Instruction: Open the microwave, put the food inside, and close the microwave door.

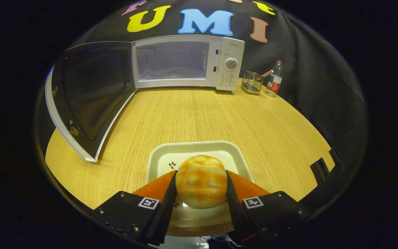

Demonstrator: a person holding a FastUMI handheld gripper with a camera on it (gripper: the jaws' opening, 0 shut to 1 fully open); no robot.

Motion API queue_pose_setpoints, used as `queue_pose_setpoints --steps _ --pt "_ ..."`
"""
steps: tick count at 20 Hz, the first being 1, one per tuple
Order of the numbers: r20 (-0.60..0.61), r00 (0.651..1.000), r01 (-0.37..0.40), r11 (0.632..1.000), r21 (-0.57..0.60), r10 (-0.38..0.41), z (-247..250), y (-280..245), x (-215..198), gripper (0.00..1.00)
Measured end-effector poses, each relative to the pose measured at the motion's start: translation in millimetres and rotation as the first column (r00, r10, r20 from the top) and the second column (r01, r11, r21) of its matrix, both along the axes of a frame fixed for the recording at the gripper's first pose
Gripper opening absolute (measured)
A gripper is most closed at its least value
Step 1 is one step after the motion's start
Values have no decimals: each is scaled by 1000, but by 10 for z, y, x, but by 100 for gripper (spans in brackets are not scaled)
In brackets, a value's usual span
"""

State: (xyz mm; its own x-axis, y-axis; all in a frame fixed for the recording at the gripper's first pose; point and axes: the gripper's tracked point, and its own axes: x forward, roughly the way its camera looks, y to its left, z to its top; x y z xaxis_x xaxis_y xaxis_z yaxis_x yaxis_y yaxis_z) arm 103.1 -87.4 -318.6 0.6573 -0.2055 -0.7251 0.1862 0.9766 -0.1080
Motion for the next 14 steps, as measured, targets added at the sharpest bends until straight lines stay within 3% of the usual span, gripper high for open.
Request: queue_pose_setpoints --steps 4,14 --pt "51 998 -36 999 14 35 213 78 96 73" --pt "222 975 -22 979 201 -24 942 362 619 73"
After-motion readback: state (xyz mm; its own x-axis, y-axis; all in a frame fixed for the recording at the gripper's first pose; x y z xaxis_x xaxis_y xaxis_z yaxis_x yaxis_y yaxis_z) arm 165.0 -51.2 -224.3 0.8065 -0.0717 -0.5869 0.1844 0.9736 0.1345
